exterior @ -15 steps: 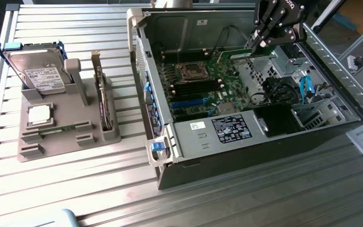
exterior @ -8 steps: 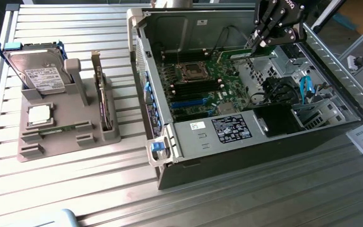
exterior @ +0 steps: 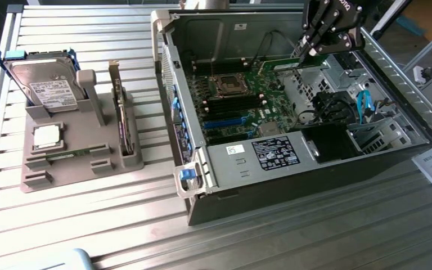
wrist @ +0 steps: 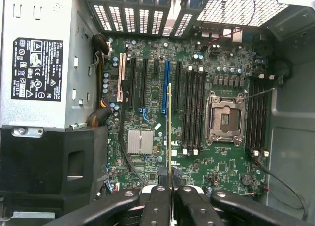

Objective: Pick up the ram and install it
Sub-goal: 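Insert the ram into the slot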

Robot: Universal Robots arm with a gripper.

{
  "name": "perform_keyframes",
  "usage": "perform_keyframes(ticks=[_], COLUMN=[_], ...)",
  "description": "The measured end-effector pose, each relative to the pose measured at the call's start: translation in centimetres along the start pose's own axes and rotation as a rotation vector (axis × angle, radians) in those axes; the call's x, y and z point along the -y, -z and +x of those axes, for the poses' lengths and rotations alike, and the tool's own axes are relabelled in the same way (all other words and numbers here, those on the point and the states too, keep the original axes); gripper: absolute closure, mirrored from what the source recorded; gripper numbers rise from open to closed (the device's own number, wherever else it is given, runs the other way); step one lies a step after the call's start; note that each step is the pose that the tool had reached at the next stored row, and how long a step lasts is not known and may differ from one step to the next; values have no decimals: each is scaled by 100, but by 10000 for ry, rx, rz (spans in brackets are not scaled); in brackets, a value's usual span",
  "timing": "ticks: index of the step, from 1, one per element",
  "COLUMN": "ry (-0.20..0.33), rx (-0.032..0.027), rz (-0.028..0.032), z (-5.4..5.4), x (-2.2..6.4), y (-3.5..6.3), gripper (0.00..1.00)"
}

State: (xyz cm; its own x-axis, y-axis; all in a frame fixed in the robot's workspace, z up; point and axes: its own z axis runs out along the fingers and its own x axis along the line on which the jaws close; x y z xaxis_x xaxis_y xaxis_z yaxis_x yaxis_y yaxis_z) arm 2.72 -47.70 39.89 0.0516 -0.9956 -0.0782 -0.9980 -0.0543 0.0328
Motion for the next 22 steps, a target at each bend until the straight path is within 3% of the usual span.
perform_keyframes(ticks=[10,14,22], ry=[-1224,-1497,-1763], rx=[35,45,52], rz=[96,118,139], z=[-37,-127,-143], x=[-117,-113,-133], y=[-46,-179,-359], gripper=[88,88,88])
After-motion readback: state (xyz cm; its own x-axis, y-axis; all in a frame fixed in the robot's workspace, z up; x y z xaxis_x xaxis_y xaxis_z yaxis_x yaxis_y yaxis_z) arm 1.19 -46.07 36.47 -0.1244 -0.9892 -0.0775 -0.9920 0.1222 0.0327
